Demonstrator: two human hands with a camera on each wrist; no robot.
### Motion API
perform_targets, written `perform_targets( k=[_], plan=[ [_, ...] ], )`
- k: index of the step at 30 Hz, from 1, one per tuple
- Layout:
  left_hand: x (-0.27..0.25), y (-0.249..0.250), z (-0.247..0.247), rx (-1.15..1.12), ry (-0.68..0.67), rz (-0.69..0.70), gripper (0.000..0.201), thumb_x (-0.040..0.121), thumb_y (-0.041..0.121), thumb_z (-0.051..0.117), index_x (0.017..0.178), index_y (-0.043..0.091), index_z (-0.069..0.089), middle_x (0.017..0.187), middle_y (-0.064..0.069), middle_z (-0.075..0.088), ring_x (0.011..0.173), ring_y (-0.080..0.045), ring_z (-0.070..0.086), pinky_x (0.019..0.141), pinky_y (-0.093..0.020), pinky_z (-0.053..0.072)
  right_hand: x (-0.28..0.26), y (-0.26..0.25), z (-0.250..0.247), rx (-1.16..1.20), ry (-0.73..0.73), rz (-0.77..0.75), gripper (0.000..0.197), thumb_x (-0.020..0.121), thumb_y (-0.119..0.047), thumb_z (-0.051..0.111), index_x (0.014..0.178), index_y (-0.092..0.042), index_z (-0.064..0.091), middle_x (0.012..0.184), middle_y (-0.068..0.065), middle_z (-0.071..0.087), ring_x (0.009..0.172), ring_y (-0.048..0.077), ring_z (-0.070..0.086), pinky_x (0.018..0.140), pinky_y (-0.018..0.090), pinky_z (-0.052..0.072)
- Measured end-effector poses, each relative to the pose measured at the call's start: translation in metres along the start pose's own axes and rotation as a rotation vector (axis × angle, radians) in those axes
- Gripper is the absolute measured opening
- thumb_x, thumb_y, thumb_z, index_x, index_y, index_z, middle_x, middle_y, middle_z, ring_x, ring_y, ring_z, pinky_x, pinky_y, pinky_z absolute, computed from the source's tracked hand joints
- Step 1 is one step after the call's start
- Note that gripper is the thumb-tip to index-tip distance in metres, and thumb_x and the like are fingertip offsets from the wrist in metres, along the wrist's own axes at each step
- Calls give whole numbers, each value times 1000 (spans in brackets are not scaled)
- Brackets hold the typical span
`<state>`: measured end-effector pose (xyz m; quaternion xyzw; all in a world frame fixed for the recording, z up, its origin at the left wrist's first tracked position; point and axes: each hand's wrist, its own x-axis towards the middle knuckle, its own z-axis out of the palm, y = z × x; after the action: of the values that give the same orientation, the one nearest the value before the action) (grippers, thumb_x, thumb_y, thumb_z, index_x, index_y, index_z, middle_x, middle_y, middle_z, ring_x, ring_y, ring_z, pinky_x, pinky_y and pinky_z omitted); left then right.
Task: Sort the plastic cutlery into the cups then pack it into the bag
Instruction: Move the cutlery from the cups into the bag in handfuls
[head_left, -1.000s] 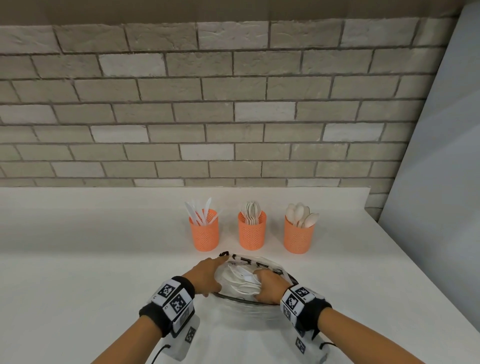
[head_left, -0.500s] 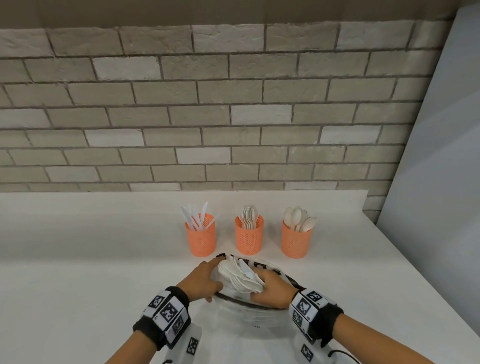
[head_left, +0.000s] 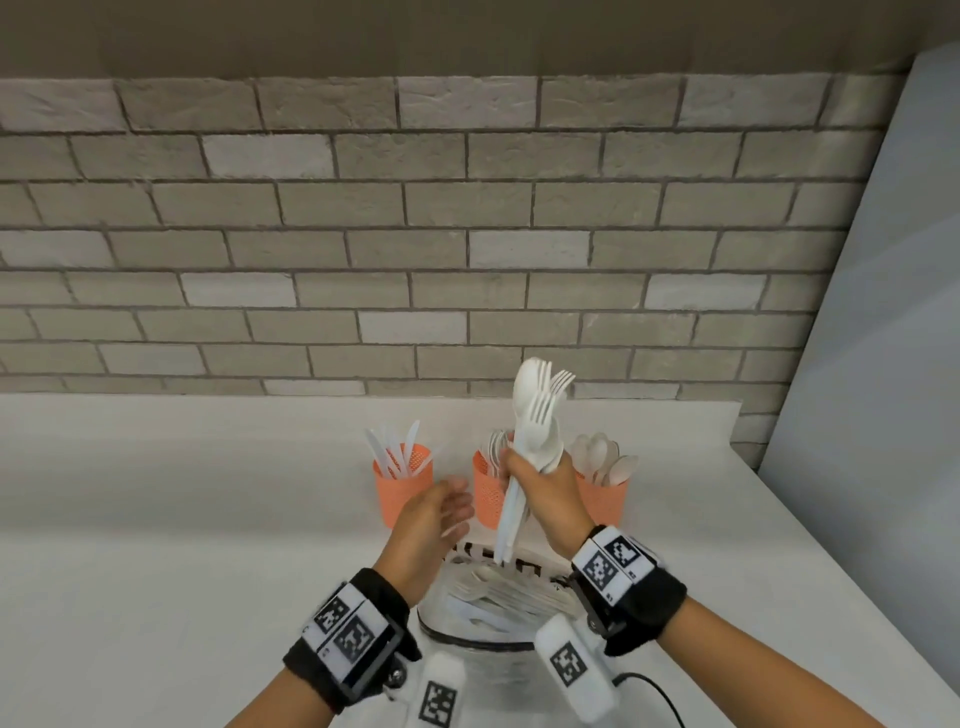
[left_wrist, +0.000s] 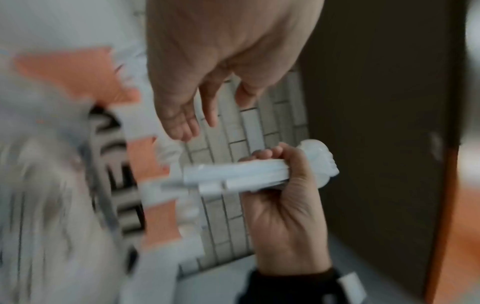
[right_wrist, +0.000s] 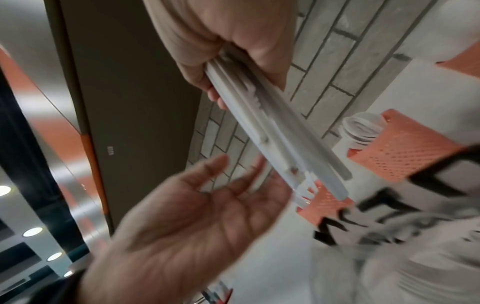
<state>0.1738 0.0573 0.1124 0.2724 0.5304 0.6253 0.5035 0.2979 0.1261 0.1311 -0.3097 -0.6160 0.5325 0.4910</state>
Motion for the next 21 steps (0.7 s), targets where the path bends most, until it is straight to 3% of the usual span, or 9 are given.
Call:
perform_targets(
  k=[3, 5, 8, 10, 12, 16, 18, 21],
  plan=[
    [0, -11, 6, -348, 1, -299, 35, 99, 29, 36, 100, 0, 56, 92, -17, 57, 79, -26, 54, 73, -34, 45, 4, -9, 6, 61, 20, -46, 11, 86, 2, 56, 80, -6, 52, 55, -1, 52, 48, 5, 51, 53, 18, 47],
    [0, -17, 11, -436, -6, -386, 41, 99, 34, 33, 104, -2, 53, 95, -20, 56, 79, -28, 53, 74, -37, 45, 2, -9, 12, 61, 19, -43, 7, 85, 0, 58, 85, -4, 52, 58, 4, 54, 50, 7, 53, 55, 20, 48],
    [-3, -16, 23, -533, 8, -424, 45, 100, 35, 31, 102, -5, 52, 97, -21, 55, 81, -29, 53, 77, -37, 45, -4, 5, 23, 47, 65, -26, 25, 73, -17, 65, 88, 0, 53, 76, 23, 57, 61, 19, 56, 59, 28, 48],
    [-7, -14, 32, -530, 21, -426, 41, 101, 29, 30, 94, -5, 52, 90, -20, 56, 79, -28, 53, 74, -36, 44, -4, 14, 29, 42, 133, 0, 46, 65, -31, 68, 96, 1, 55, 94, 30, 56, 65, 22, 57, 58, 23, 49],
    [-8, -18, 37, -530, -1, -420, 35, 100, 22, 32, 89, -3, 54, 83, -18, 57, 76, -27, 54, 73, -37, 46, -3, 17, 33, 49, 169, 9, 53, 62, -34, 68, 96, 4, 55, 99, 33, 54, 64, 21, 58, 57, 21, 49],
    [1, -28, 37, -561, -10, -416, 22, 95, 8, 37, 85, 2, 56, 71, -13, 57, 67, -23, 57, 54, -30, 57, 3, 17, 34, 41, 185, -4, 49, 61, -33, 66, 87, 7, 55, 92, 34, 55, 58, 21, 56, 54, 25, 48],
    [2, -26, 42, -593, -4, -413, 24, 95, 6, 36, 82, 2, 56, 63, -12, 60, 61, -22, 59, 45, -28, 55, 3, 21, 34, -4, 193, -11, 47, 61, -36, 68, 92, -1, 59, 93, 30, 58, 67, 26, 60, 60, 30, 53],
    [-2, -20, 50, -655, -54, -414, 25, 98, 13, 36, 93, 3, 58, 70, -11, 65, 73, -21, 59, 44, -27, 54, 1, 25, 31, -46, 214, -50, 41, 65, -29, 72, 101, -13, 62, 97, 19, 62, 86, 26, 65, 73, 31, 55]
  ],
)
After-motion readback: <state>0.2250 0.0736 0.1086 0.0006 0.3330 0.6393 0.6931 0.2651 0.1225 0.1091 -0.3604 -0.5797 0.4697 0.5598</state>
